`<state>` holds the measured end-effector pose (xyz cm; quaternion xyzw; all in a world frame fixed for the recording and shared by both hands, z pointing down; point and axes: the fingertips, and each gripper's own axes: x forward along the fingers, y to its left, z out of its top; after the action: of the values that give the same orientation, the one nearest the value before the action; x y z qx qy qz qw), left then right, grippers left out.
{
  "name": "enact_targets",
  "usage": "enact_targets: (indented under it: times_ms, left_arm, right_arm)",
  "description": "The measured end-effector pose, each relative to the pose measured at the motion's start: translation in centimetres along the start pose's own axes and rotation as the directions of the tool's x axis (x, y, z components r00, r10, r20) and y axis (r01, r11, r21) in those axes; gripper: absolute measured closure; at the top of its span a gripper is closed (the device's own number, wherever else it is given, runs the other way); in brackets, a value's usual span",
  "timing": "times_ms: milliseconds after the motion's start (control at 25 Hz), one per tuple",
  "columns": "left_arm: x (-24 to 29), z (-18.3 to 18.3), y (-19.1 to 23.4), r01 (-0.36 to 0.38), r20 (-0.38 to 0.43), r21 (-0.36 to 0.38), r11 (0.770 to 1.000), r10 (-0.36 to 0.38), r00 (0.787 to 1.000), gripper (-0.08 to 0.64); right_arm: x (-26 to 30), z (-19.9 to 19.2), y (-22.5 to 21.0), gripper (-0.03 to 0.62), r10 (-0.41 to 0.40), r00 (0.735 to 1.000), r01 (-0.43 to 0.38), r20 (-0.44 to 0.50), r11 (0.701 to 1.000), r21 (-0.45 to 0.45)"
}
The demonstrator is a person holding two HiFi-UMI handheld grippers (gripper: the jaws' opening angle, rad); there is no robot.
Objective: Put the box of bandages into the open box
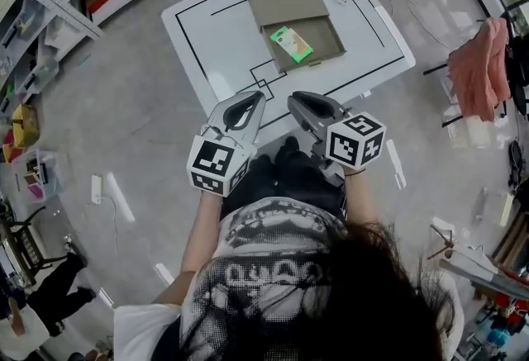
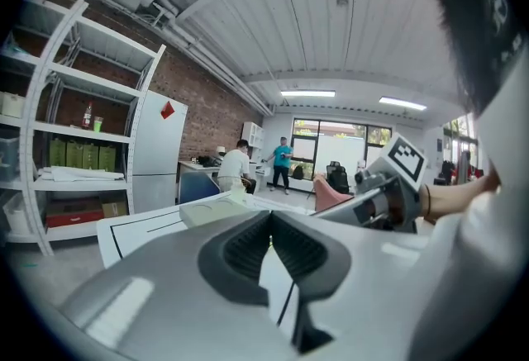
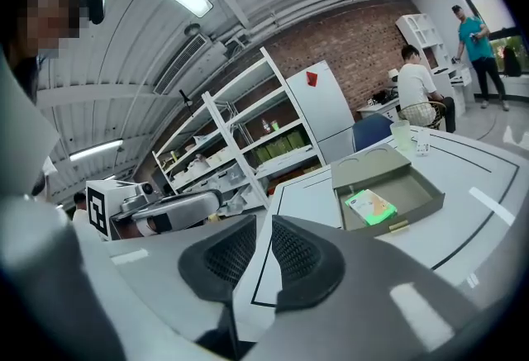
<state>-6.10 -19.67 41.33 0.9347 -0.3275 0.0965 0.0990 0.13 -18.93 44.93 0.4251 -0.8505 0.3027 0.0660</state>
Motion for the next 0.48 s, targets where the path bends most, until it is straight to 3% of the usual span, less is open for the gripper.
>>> enact_targets:
  times_ms: [480]
  left_arm:
    - [0.2, 0.5, -0.9, -0.037, 0.008, -0.006, 0.999, 0.037, 0.999, 0.56]
  right_arm:
    - [-1.5, 0.4, 0.3, 0.591, 0.037, 0.999, -0.037, 0.007, 0.999, -0.002]
